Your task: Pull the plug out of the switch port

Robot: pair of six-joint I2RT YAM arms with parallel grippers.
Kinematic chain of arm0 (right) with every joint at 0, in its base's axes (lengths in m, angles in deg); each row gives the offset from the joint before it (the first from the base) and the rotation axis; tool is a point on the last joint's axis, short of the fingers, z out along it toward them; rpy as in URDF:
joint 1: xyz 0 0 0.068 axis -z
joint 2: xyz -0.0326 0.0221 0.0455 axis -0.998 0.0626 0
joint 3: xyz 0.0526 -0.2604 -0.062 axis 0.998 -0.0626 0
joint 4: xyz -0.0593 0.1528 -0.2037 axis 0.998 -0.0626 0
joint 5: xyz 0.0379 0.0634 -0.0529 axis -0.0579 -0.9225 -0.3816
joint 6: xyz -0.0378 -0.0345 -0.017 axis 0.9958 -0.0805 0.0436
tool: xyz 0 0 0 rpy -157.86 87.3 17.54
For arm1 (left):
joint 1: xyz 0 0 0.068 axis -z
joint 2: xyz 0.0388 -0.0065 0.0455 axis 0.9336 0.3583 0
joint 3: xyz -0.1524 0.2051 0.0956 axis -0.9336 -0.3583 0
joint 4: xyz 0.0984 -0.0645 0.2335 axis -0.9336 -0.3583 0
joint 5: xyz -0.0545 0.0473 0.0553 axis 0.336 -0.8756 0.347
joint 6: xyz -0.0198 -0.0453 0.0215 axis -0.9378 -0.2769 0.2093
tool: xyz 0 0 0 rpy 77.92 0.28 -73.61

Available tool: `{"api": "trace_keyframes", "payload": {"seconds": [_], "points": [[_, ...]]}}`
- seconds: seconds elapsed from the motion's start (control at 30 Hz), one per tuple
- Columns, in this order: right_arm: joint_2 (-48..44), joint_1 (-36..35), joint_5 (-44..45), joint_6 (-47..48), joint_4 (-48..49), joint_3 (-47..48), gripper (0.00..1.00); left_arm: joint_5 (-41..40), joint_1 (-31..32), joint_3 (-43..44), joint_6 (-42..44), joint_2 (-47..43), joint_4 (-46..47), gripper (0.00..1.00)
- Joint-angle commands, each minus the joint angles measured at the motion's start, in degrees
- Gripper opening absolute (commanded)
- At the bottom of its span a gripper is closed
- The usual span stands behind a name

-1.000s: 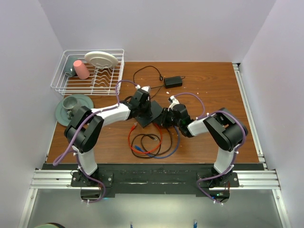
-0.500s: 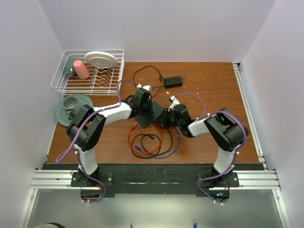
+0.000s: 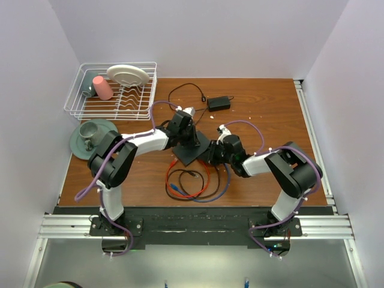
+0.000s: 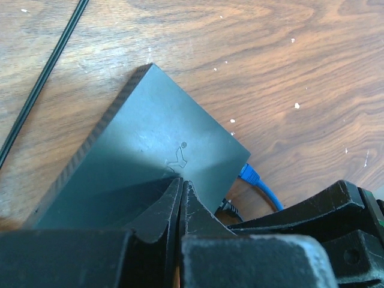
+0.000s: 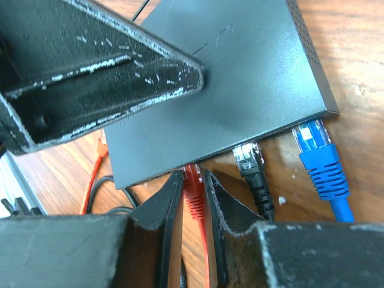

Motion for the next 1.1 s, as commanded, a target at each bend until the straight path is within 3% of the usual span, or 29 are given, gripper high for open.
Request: {"api": "trace_keyframes", "payload": {"seconds": [0.0,0.33,0.7,1.07], "points": [[-0.44,-0.03,0.70,3.07,-14.65,-3.46,0.00,-1.41,-0.41,-2.49,0.17,3.62,-6.11,0.00],[0.34,0.05,1.14,4.21,-16.50,-1.09,0.00,-4.83,-0.33,-3.72,2.54,-7.09,-8.56,0.00],[1.83,-0.03,0.88,4.30,-16.50,1.02,0.00,-2.29,1.43,-9.53,4.30,-16.76,-9.98,0.00],[2.71,0.05,0.88,4.30,-16.68,1.99,0.00,0.62,4.51,-9.44,5.53,-15.28,-9.28,0.00]]}}
